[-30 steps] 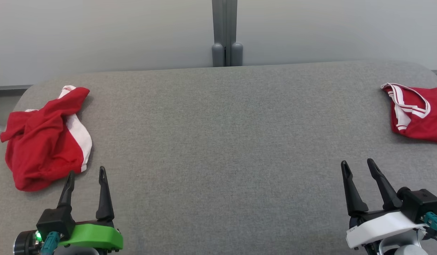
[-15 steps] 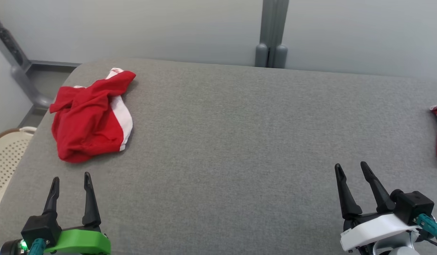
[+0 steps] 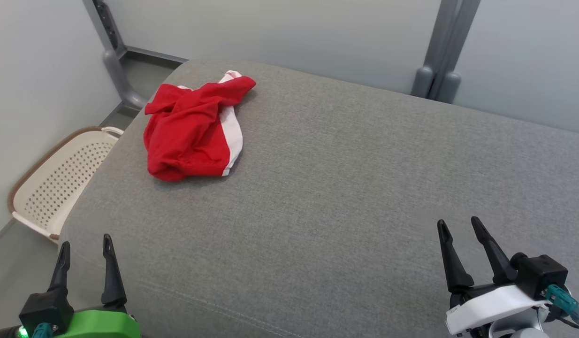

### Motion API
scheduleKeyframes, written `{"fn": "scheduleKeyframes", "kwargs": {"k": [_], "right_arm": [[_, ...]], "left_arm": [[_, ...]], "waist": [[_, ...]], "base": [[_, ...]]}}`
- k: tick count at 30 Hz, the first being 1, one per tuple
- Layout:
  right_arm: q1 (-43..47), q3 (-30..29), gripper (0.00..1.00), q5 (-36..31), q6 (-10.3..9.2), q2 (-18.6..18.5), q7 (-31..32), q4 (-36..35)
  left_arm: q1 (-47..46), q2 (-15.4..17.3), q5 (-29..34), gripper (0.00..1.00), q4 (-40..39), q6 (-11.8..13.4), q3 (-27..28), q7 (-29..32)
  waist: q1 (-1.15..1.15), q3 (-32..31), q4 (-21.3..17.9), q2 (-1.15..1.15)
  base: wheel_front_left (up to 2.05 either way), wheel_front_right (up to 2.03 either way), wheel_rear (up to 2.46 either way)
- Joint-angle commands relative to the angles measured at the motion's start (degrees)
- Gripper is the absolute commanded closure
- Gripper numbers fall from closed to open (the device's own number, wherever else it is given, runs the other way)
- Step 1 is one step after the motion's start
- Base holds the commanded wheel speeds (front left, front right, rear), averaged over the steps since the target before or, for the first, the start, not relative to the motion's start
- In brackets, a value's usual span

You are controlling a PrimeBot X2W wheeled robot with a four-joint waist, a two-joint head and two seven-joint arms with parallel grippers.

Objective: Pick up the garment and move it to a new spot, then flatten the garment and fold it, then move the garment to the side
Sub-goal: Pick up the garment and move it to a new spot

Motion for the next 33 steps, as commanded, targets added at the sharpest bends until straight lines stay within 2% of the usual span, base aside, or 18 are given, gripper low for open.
{"fn": "scheduleKeyframes", "kwargs": {"k": [1,8,17,23,33], "right_arm": [[-0.3,-0.2,0.0,-0.3,-0.09,-0.2,-0.3,0.0],[-0.9,0.2,0.0,-0.4,-0.09,-0.6,0.0,-0.1],[-0.9,-0.1,0.0,-0.3,-0.09,-1.4,0.2,-0.3],[-2.4,-2.3,0.0,-1.0,-0.09,-3.4,1.3,-2.3],[-5.3,-9.9,0.0,-0.3,-0.09,-10.4,3.8,-8.2]], "left_arm": [[1.1,0.4,-0.5,0.0,-0.3,0.2,0.2,-0.1],[1.9,0.5,-1.1,0.0,-1.0,0.8,0.7,-0.2],[0.6,0.6,-1.5,0.0,-0.9,1.1,0.6,-0.3],[-4.7,0.9,-2.9,0.0,0.0,0.7,1.0,-0.4],[-21.4,2.9,-4.6,0.0,3.3,0.2,1.6,0.1]], "waist": [[0.0,0.5,3.5,0.0],[0.0,1.2,4.8,0.0],[0.0,1.8,3.7,0.0],[0.0,5.2,0.0,0.0],[0.0,15.8,-9.5,0.0]], "base": [[0.0,0.0,0.0],[0.0,0.0,0.0],[0.0,0.0,0.0],[0.0,0.0,0.0],[0.0,0.0,0.0]]}}
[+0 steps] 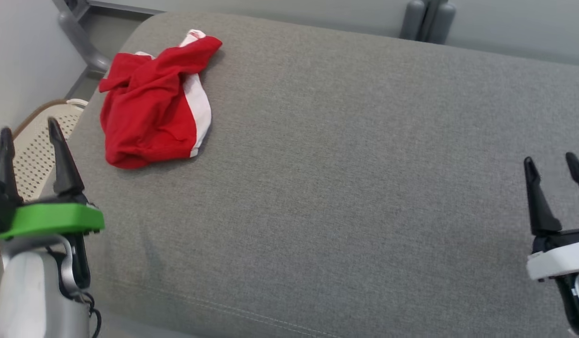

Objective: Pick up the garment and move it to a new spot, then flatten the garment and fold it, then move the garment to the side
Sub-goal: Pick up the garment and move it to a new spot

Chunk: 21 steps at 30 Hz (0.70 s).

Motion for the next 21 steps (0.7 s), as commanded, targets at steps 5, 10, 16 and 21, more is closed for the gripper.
{"fn": "scheduleKeyframes", "kwargs": {"k": [5,10,16,21], "right_arm": [[-1.2,-5.1,0.0,1.0,-0.09,-2.9,0.7,-3.2],[-1.1,-8.4,0.0,1.6,-0.09,-4.8,1.0,-6.0],[-0.9,-11.4,0.0,2.1,-0.09,-5.8,1.7,-9.5],[-0.5,-13.4,0.0,2.3,-0.09,-6.4,2.3,-12.0]], "left_arm": [[-10.8,1.8,-0.7,0.0,2.7,0.0,0.4,0.2],[-19.1,3.7,-1.3,0.0,6.8,-0.3,0.7,1.1],[-26.7,6.0,-1.8,0.0,14.1,-0.2,1.3,1.8],[-31.2,8.5,-1.8,0.0,23.6,-0.5,1.1,3.5]], "waist": [[0.0,11.8,-9.9,0.0],[0.0,16.8,-12.6,0.0],[0.0,21.4,-14.5,0.0],[0.0,24.2,-15.3,0.0]], "base": [[0.0,0.0,0.0],[0.0,0.0,0.0],[0.0,0.0,0.0],[0.0,0.0,0.0]]}}
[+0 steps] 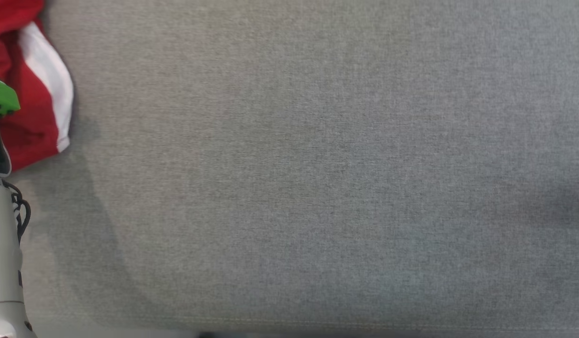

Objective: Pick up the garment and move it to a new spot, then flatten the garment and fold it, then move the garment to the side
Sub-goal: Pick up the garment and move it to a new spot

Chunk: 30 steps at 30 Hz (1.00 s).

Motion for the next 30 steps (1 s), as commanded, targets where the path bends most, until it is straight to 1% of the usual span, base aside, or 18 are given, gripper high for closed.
{"fn": "scheduleKeyframes", "kwargs": {"k": [1,6,8,9,11,15,16,17,22,30], "right_arm": [[-0.1,-0.4,0.0,0.3,-0.09,-0.3,0.2,-0.6],[0.2,-1.0,0.0,0.5,-0.09,-0.3,0.7,-1.7],[0.3,-1.1,0.0,0.3,-0.09,-0.3,0.8,-1.9],[0.4,-1.1,0.0,0.3,-0.09,-0.2,0.9,-2.0],[0.4,-1.1,0.0,0.1,-0.09,-0.1,1.2,-2.2],[0.3,-0.8,0.0,-0.2,-0.09,0.1,1.2,-2.4],[0.3,-0.7,0.0,-0.2,-0.09,0.2,1.3,-2.4],[0.2,-0.5,0.0,-0.3,-0.09,0.3,1.4,-2.3],[-0.7,1.1,0.0,-0.3,-0.09,1.0,1.0,-1.2],[-1.8,4.3,0.0,-0.5,-0.09,3.0,-0.7,2.2]], "left_arm": [[-1.5,0.7,-0.4,0.0,1.9,-0.2,0.1,0.3],[-2.6,1.8,-0.4,0.0,9.6,-0.9,-0.7,2.6],[-2.7,1.8,-1.0,0.0,12.9,-1.8,-1.2,5.5],[-2.9,1.9,-0.9,0.0,13.7,-2.1,-1.5,5.9],[-3.6,2.5,-0.6,0.0,15.4,-1.8,-1.8,6.6],[-4.5,2.7,-1.1,0.0,19.4,-3.1,-2.6,9.9],[-4.8,2.8,-1.2,0.61,20.3,-3.4,-2.7,10.4],[-4.9,2.9,-1.3,1.0,20.8,-3.6,-2.9,10.4],[-6.3,4.1,-1.3,1.0,23.5,-4.6,-3.6,8.1],[-8.6,5.7,-0.5,1.0,24.3,-5.6,-4.9,2.6]], "waist": [[-0.01,3.9,-2.9,0.0],[-0.01,4.8,-3.2,0.0],[-0.01,4.8,-3.3,0.0],[-0.01,4.8,-3.3,0.0],[-0.01,4.7,-3.3,0.0],[-0.01,4.3,-3.3,0.0],[-0.01,4.2,-3.3,0.0],[-0.01,4.0,-3.3,0.0],[-0.01,2.2,-3.8,0.0],[-0.01,-2.3,-5.5,0.0]], "base": [[0.0,0.0,0.0],[0.0,0.0,0.0],[0.0,0.0,0.0],[0.0,0.0,0.0],[0.0,0.0,0.0],[0.0,0.0,0.0],[0.0,0.0,0.0],[0.0,0.0,0.0],[0.0,0.0,0.0],[0.0,0.0,0.0]]}}
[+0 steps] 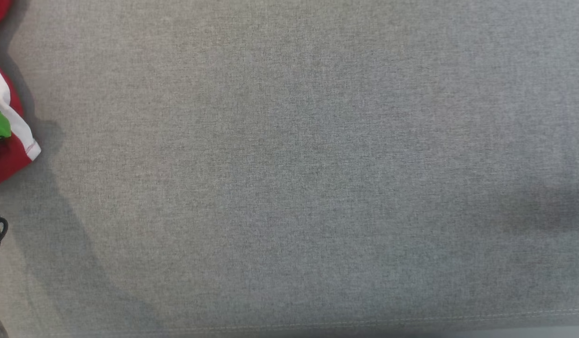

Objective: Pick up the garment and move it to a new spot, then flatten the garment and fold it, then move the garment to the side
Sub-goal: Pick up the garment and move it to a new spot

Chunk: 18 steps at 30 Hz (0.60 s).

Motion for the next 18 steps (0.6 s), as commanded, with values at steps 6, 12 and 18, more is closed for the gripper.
{"fn": "scheduleKeyframes", "kwargs": {"k": [6,12,18], "right_arm": [[-1.2,2.5,0.0,-0.3,-0.09,2.2,-2.2,3.7],[-2.0,4.9,0.0,-0.6,-0.09,4.2,-4.0,7.3],[-3.1,7.4,0.0,-0.6,-0.09,5.8,-5.6,10.2]], "left_arm": [[-3.7,1.9,2.9,1.0,-1.9,-0.8,-3.3,-3.0],[-7.8,1.1,5.1,1.0,-6.8,-1.4,-7.5,-2.6],[-11.0,-2.4,6.7,1.0,-15.6,-1.6,-11.8,0.0]], "waist": [[0.0,-5.7,-3.1,0.0],[0.0,-9.5,-5.7,0.0],[0.0,-12.0,-8.9,0.0]], "base": [[0.0,0.0,0.0],[0.0,0.0,0.0],[0.0,0.0,0.0]]}}
